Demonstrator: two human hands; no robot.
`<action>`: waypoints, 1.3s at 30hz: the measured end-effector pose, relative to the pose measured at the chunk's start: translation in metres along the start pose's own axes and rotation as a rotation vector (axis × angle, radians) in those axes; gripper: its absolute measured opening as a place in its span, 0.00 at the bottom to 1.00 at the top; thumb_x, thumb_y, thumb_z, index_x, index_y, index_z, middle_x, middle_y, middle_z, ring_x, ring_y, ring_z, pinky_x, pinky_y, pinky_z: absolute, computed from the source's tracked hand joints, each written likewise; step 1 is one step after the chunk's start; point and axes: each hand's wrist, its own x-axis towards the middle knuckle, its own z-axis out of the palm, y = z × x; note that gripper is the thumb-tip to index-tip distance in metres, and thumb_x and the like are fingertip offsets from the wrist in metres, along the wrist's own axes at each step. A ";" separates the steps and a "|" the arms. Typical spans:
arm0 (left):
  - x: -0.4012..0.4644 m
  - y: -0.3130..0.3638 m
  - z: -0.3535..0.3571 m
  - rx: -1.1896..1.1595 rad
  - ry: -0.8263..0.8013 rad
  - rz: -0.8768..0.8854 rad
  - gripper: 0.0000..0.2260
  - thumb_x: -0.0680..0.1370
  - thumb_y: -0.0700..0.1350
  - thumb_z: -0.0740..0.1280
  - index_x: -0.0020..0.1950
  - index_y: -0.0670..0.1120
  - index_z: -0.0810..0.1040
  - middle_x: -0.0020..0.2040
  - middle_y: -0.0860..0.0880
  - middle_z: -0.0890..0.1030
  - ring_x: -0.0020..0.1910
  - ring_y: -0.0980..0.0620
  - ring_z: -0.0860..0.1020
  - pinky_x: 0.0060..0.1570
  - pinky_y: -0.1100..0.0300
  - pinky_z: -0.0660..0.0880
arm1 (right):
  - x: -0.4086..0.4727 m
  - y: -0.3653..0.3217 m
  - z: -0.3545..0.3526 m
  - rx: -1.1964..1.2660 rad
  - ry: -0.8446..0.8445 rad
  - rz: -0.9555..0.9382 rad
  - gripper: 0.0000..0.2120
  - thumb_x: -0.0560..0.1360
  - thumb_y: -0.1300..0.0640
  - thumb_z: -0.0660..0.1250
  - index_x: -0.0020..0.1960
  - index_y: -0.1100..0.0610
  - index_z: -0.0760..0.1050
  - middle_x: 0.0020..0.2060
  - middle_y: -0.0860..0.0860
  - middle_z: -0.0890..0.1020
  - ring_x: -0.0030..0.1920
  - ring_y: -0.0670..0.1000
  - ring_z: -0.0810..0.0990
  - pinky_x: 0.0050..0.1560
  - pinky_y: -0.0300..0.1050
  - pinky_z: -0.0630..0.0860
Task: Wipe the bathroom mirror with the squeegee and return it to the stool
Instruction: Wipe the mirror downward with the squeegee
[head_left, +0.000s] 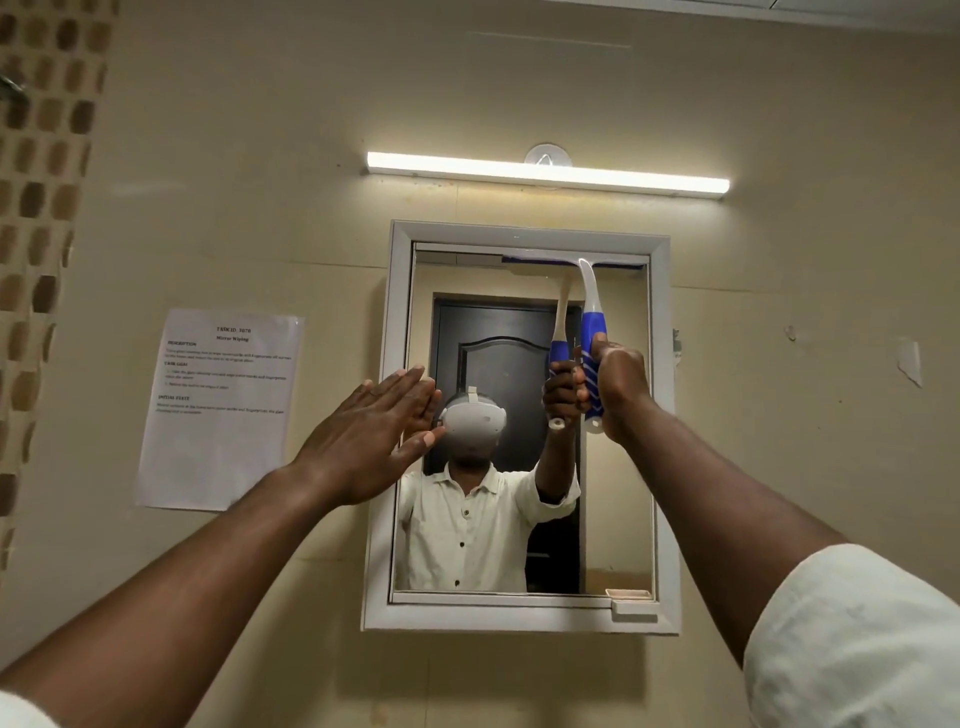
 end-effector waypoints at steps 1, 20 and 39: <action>0.000 0.000 0.001 -0.006 0.000 -0.001 0.29 0.79 0.60 0.50 0.76 0.53 0.42 0.77 0.57 0.41 0.74 0.61 0.40 0.73 0.60 0.41 | 0.001 0.002 -0.001 0.005 0.004 -0.002 0.18 0.78 0.48 0.54 0.51 0.62 0.72 0.32 0.54 0.72 0.30 0.51 0.69 0.32 0.46 0.65; -0.023 0.010 0.035 -0.074 -0.042 -0.037 0.30 0.79 0.60 0.51 0.77 0.51 0.47 0.78 0.52 0.47 0.76 0.56 0.46 0.73 0.54 0.46 | -0.042 0.067 -0.024 0.062 -0.071 0.078 0.16 0.79 0.48 0.53 0.51 0.61 0.70 0.31 0.52 0.70 0.28 0.49 0.66 0.29 0.43 0.62; -0.103 0.071 0.126 -0.207 -0.166 -0.066 0.29 0.80 0.55 0.54 0.77 0.50 0.45 0.78 0.53 0.44 0.76 0.58 0.42 0.73 0.56 0.41 | -0.167 0.185 -0.056 -0.031 0.071 0.154 0.13 0.80 0.52 0.53 0.44 0.57 0.71 0.28 0.53 0.73 0.25 0.50 0.68 0.26 0.42 0.66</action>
